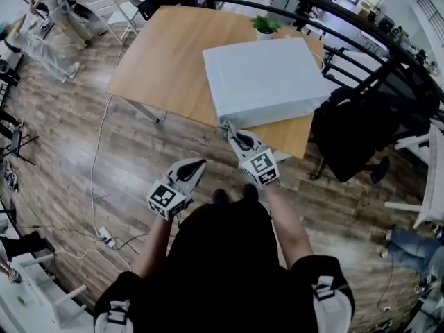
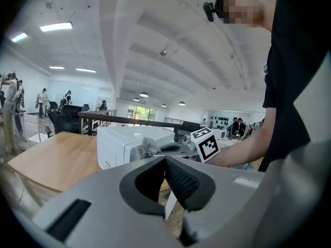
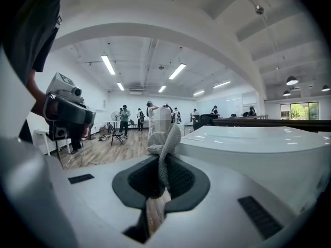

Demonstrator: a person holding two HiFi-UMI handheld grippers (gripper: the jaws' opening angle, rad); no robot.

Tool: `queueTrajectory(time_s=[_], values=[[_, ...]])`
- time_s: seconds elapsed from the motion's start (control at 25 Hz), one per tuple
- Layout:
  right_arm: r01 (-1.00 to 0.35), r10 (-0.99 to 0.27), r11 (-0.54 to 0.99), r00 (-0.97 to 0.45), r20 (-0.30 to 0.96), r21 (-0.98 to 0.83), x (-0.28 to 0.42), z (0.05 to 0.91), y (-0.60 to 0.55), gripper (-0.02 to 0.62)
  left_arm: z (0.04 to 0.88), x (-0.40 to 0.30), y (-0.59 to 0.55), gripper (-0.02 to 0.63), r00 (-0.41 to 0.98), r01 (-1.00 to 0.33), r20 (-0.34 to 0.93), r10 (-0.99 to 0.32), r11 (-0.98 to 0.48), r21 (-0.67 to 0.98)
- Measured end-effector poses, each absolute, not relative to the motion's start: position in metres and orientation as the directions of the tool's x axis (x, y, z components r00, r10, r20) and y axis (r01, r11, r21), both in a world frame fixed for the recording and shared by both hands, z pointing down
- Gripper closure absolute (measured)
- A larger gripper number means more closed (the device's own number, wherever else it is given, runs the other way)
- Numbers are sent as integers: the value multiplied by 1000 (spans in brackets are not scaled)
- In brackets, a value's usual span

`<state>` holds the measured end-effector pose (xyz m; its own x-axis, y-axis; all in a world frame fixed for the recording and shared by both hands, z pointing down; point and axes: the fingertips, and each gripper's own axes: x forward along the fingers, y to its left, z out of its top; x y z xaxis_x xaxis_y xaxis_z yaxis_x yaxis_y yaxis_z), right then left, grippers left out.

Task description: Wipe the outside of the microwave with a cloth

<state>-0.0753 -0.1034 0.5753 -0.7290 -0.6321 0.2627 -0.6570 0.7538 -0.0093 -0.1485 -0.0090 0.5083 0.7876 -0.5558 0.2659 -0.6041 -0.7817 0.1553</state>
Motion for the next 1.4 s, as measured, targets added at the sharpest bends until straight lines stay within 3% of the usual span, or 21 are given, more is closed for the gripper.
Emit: queueTrajectory(time_s=[0.52, 1.4], values=[[-580, -552, 814, -787, 277, -24, -100, 599, -137, 577, 518, -136, 4, 603, 700, -708, 334, -631, -675, 208], [-640, -600, 762, -755, 264, -97, -65, 594, -165, 577, 518, -103, -4, 603, 691, -718, 331, -642, -661, 217]])
